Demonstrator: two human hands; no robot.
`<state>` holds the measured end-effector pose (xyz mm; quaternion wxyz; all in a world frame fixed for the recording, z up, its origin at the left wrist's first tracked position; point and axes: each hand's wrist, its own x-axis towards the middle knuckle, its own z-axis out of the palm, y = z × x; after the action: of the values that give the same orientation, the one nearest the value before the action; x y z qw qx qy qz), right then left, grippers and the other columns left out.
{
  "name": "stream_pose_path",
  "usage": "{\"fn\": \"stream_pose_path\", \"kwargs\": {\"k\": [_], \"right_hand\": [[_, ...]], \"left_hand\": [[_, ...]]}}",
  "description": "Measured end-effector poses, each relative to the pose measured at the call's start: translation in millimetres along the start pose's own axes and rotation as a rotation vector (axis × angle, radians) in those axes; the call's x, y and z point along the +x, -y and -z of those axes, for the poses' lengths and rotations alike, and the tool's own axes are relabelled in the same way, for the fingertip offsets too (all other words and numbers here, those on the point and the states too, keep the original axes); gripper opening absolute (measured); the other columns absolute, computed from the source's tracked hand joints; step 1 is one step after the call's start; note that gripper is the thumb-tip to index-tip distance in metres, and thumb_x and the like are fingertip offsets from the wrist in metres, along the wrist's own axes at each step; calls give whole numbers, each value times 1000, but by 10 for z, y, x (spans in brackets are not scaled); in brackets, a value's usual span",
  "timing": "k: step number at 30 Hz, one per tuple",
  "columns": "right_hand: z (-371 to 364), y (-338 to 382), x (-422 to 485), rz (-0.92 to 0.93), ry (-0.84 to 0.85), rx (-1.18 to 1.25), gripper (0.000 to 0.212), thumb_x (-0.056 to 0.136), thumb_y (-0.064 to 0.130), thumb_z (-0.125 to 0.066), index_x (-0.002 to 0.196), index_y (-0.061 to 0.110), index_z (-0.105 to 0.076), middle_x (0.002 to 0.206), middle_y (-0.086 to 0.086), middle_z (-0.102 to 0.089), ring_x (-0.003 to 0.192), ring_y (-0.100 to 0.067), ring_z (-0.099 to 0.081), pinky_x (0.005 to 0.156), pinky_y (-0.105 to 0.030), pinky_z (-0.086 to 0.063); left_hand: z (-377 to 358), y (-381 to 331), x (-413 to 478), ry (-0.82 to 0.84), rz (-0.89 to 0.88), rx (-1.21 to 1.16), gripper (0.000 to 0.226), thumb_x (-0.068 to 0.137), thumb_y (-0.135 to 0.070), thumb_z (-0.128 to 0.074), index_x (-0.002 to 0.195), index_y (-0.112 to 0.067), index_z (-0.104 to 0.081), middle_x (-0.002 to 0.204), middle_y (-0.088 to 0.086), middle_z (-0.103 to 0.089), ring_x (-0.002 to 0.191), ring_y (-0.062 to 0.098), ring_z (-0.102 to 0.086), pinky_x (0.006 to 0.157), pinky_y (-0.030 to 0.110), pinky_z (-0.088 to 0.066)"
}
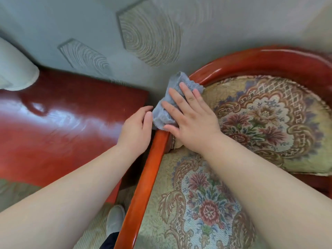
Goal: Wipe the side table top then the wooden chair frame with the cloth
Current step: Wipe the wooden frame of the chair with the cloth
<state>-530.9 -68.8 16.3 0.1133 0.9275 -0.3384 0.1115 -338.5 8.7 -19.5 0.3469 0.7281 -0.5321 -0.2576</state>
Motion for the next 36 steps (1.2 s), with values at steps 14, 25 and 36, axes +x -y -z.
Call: {"fn": "stream_pose_path", "kwargs": {"k": [14,25,36], "right_hand": [[138,-779,179,-315,-145,-40,63,101,35,-55,159,20,-36,166,-19,-26,155,-47,-12,126,-53,1],[294,-1258,114,-322,-195,-125,65,97,28,-61,158,22,-40,164,-19,-32,155,-45,-18,128,-56,-8],[225,-958,129,-114,-120,-30,65,92,15,-45,155,28,-46,163,-14,-37,154,-42,-24,129,-51,-8]], "left_hand": [[-564,-833,419,-123,-141,352,63,99,-48,-55,150,-15,-43,129,12,-62,94,40,-68,68,47,-55],[-568,-894,414,-147,-94,346,62,95,-43,-65,144,-8,-49,125,13,-66,92,40,-69,70,47,-55],[-547,-908,408,-105,-86,330,65,91,-32,-73,146,-7,-49,127,16,-64,97,43,-67,71,49,-54]]}}
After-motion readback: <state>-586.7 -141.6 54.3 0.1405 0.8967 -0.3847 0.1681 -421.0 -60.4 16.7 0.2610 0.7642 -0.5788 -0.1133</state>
